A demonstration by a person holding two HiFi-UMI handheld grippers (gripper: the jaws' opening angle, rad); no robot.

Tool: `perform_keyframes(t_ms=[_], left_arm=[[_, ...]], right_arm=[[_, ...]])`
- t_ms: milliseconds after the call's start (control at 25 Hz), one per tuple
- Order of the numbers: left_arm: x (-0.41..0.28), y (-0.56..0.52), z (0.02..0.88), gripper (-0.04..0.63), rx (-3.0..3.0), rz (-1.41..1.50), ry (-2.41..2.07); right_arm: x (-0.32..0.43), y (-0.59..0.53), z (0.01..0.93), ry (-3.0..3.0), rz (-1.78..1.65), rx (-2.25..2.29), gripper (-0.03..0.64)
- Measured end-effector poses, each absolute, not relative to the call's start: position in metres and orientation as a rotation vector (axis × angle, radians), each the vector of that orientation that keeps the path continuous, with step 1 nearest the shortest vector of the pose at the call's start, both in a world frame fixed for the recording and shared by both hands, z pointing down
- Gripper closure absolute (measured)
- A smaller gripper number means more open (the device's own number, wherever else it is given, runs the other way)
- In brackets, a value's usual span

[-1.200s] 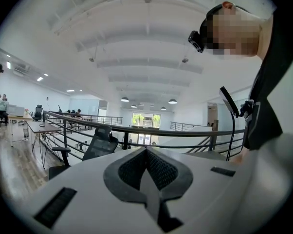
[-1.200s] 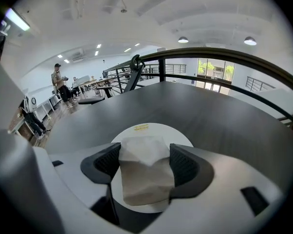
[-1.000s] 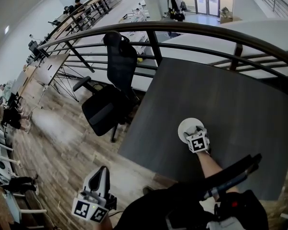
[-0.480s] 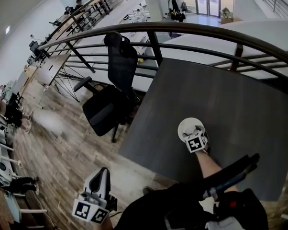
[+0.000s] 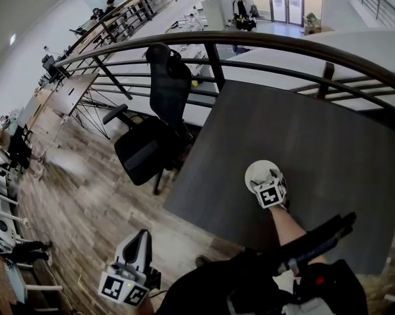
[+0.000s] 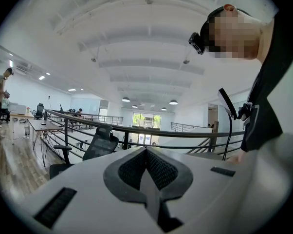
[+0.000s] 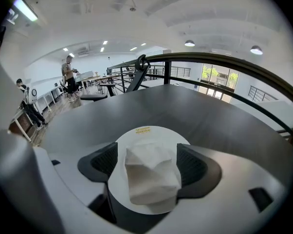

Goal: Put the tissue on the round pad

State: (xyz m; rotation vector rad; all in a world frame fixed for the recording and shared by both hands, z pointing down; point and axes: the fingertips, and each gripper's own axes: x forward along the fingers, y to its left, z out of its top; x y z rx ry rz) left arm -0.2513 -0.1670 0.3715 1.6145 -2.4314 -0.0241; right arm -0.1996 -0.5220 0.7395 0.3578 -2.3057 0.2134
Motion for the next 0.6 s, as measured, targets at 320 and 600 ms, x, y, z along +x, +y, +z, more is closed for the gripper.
perform_keyframes(t_ms=[320, 600], left_arm=[[-0.256, -0.179, 0.381, 0.592, 1.688, -0.040, -2.374], [-0.260, -0.200, 0.391, 0.592, 1.813, -0.057, -2.287]], right_arm=[[-0.210, -0.518, 0.662, -2.525, 0.226, 0.456, 0.256], [-0.216, -0.507, 0.585, -2.766, 0.181, 0.472, 0.369]])
